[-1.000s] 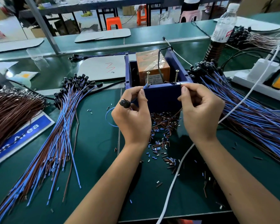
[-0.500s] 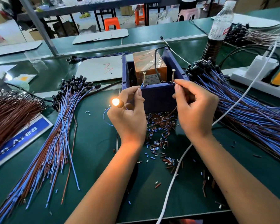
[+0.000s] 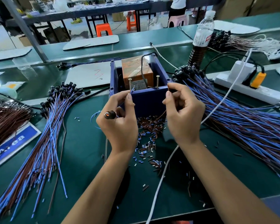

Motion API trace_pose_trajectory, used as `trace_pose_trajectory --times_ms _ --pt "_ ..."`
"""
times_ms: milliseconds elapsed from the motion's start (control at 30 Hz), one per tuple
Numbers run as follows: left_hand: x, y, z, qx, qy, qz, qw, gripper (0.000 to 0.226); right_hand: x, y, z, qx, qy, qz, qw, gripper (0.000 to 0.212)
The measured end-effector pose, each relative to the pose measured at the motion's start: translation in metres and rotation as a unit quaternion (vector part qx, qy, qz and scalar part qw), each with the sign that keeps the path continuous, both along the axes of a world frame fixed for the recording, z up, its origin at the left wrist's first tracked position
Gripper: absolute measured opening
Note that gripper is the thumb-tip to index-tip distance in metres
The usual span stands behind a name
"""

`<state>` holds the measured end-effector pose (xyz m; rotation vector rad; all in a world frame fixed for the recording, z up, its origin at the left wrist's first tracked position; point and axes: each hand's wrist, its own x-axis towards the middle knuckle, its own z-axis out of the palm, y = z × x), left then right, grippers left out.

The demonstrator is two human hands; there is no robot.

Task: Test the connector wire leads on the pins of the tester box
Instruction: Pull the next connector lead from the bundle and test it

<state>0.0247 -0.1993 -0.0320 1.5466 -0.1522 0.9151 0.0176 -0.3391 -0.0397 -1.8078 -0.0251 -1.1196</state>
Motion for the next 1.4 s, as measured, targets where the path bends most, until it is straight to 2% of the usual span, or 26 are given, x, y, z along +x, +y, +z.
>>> trace_pose_trajectory --times_ms 100,233,300,367,400,433,533,567,633,767,867,967,1033,1100,1200,1300,1333,1400 --pt "-0.005 -0.021 0.013 0.039 0.016 -0.039 0.998 0.016 -0.008 -0.008 0.004 0.016 -0.007 -0.009 1.0 0.02" --pt "-0.014 -0.069 0.043 0.097 0.066 -0.148 0.982 0.013 -0.025 -0.042 0.016 0.024 0.009 -0.047 0.999 0.026" --pt "-0.018 -0.1 0.059 0.064 0.113 -0.216 0.968 0.012 -0.038 -0.067 0.026 0.026 0.022 -0.079 0.996 0.036" --pt "-0.022 -0.135 0.076 -0.003 0.194 -0.302 0.934 0.011 -0.057 -0.094 0.037 -0.001 0.01 -0.132 0.991 0.044" --pt "-0.024 -0.152 0.085 -0.048 0.245 -0.354 0.901 0.012 -0.066 -0.107 0.043 -0.044 0.01 -0.176 0.983 0.046" --pt "-0.025 -0.167 0.092 -0.095 0.301 -0.417 0.852 0.012 -0.075 -0.117 0.048 -0.098 0.018 -0.222 0.97 0.045" --pt "-0.032 -0.211 0.107 -0.168 0.426 -0.603 0.654 0.027 -0.098 -0.143 0.061 -0.207 0.074 -0.292 0.931 0.038" --pt "-0.033 -0.225 0.108 -0.183 0.45 -0.625 0.611 0.032 -0.103 -0.151 0.064 -0.216 0.098 -0.296 0.925 0.038" --pt "-0.032 -0.25 0.104 -0.206 0.493 -0.621 0.573 0.034 -0.11 -0.166 0.065 -0.204 0.165 -0.292 0.92 0.04" --pt "-0.03 -0.287 0.081 -0.202 0.529 -0.599 0.566 0.035 -0.118 -0.191 0.059 -0.048 0.325 -0.184 0.926 0.044" --pt "-0.026 -0.3 0.068 -0.208 0.551 -0.581 0.561 0.036 -0.124 -0.2 0.051 -0.01 0.348 -0.164 0.923 0.035" --pt "-0.019 -0.3 0.064 -0.206 0.563 -0.565 0.567 0.032 -0.126 -0.207 0.052 -0.051 0.375 -0.177 0.908 0.04" --pt "-0.013 -0.297 0.064 -0.226 0.55 -0.573 0.564 0.026 -0.122 -0.212 0.052 -0.122 0.418 -0.203 0.877 0.046" --pt "-0.007 -0.293 0.068 -0.274 0.528 -0.587 0.549 0.026 -0.117 -0.211 0.054 -0.16 0.44 -0.234 0.852 0.05" --pt "0.002 -0.292 0.073 -0.352 0.493 -0.605 0.517 0.037 -0.111 -0.203 0.056 -0.192 0.44 -0.233 0.845 0.055" --pt "0.017 -0.29 0.071 -0.356 0.5 -0.619 0.49 0.046 -0.109 -0.199 0.056 -0.225 0.439 -0.23 0.839 0.054" --pt "0.021 -0.288 0.07 -0.354 0.503 -0.617 0.491 0.043 -0.109 -0.199 0.056 -0.23 0.438 -0.227 0.839 0.049" --pt "0.026 -0.282 0.067 -0.351 0.506 -0.589 0.523 0.038 -0.109 -0.202 0.053 -0.24 0.427 -0.225 0.842 0.034"
